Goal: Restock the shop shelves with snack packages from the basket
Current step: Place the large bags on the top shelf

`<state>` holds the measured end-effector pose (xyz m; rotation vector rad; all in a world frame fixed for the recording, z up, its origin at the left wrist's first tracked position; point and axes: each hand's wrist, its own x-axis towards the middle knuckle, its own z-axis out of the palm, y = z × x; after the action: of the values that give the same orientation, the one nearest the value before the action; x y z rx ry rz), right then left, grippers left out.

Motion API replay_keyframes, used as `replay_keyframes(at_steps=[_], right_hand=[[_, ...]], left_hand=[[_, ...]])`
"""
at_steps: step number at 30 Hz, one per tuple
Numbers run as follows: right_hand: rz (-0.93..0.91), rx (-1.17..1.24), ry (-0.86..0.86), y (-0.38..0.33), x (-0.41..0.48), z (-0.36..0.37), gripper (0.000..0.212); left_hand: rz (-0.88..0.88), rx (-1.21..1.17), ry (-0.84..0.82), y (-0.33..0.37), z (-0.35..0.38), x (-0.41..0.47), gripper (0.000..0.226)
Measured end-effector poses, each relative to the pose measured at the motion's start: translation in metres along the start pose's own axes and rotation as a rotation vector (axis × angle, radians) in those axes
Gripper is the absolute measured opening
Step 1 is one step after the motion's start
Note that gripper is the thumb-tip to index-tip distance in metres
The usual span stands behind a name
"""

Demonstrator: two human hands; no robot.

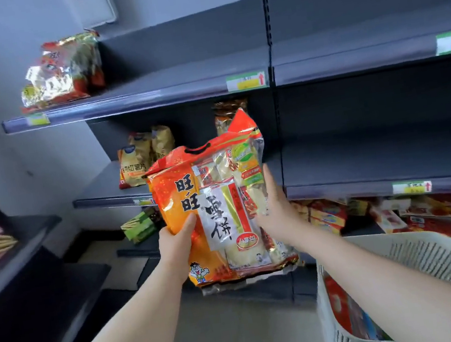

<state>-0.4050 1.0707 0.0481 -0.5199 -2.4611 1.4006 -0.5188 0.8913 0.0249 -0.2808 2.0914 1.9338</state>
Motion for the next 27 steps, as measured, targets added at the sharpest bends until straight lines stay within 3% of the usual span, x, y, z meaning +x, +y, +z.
replay_keyframes(at_steps=[5, 10, 14, 20, 27], right_hand=[[-0.141, -0.107, 0.122, -0.071, 0.017, 0.068, 0.08], [-0.308, -0.164, 0.233, -0.145, 0.045, 0.101, 0.078], [-0.339, -0.26, 0.243, -0.202, 0.069, 0.102, 0.095], [-0.341, -0.338, 0.225, -0.265, 0.106, 0.073, 0.146], [-0.398, -0.29, 0.243, -0.302, 0.175, 0.039, 0.147]], left_hand=[[0.106, -0.069, 0.062, 0.047, -0.084, 0.033, 0.072], [0.231, -0.096, 0.022, 0.112, -0.144, 0.057, 0.068], [0.312, -0.09, -0.075, 0.16, -0.163, 0.067, 0.075], [0.428, -0.092, -0.203, 0.243, -0.16, 0.083, 0.088], [0.591, -0.058, -0.188, 0.325, -0.129, 0.121, 0.087]])
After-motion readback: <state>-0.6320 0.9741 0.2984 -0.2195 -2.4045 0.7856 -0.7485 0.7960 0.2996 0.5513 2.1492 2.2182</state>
